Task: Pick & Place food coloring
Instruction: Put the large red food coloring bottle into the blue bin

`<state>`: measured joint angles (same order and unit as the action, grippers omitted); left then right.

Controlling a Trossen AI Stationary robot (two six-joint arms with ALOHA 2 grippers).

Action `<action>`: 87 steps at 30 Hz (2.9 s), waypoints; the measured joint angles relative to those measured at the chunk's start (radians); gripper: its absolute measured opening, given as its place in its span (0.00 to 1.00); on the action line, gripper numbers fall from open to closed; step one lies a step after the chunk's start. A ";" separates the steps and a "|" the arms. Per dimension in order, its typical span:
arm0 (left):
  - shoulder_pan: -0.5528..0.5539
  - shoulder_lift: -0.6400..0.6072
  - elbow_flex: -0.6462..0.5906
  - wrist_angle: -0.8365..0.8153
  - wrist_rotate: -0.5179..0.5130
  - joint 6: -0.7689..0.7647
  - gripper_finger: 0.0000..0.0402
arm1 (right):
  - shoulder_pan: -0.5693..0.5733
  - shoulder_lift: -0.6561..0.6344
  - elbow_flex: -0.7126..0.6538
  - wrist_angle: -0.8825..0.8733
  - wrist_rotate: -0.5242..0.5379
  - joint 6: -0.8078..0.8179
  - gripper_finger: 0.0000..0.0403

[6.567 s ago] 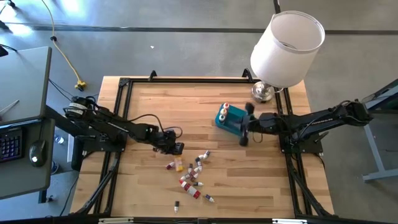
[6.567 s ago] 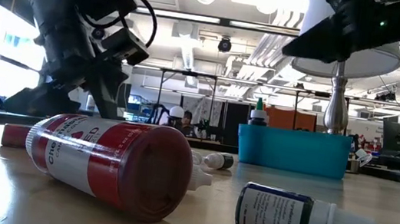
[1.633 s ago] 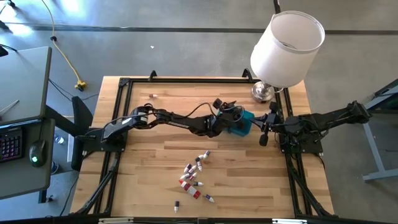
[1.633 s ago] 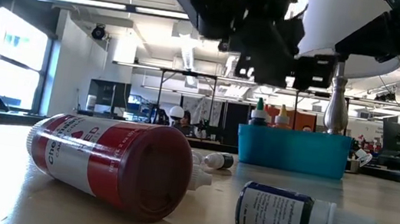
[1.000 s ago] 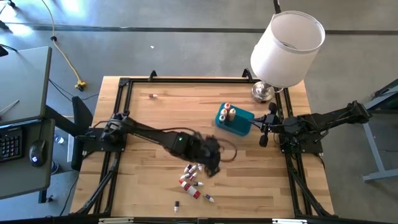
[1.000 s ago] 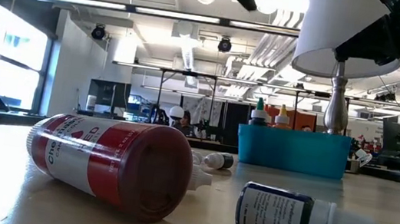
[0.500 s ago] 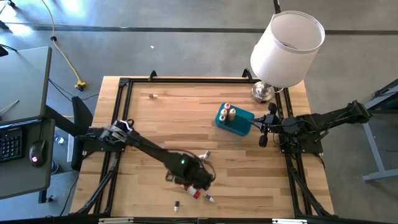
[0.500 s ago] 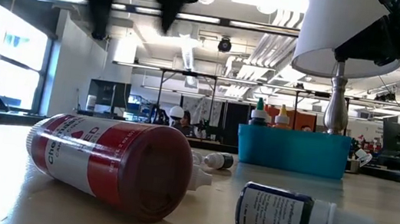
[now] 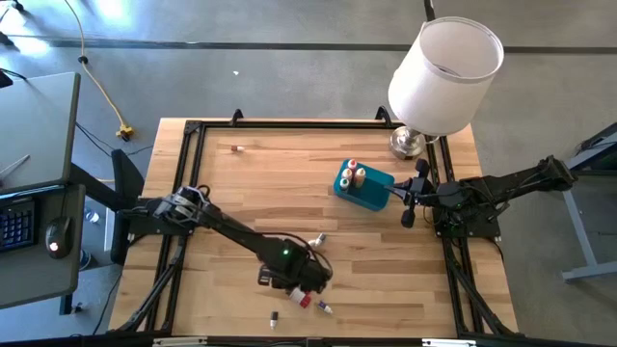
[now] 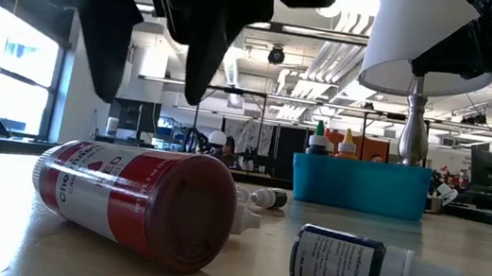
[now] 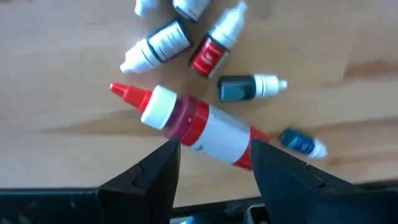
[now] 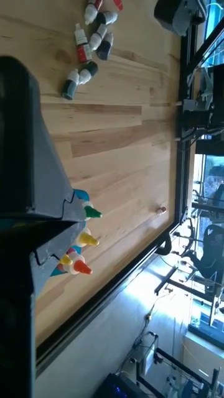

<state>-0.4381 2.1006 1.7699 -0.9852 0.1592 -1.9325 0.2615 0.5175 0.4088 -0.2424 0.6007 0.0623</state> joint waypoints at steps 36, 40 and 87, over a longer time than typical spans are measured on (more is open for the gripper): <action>-0.086 0.112 0.000 0.012 -0.155 -0.325 0.47 | 0.000 0.035 0.000 -0.105 -0.151 0.034 0.00; -0.086 0.112 0.000 -0.049 -0.254 -0.316 0.47 | 0.000 0.039 0.000 -0.112 -0.165 0.034 0.00; -0.044 0.109 -0.063 -0.189 -0.391 -0.186 0.60 | 0.001 0.039 0.000 -0.113 -0.241 0.034 0.00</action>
<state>-0.4824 2.2097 1.7073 -1.1746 -0.2321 -2.1184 0.2623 0.5564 0.4091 -0.3550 0.3595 0.0967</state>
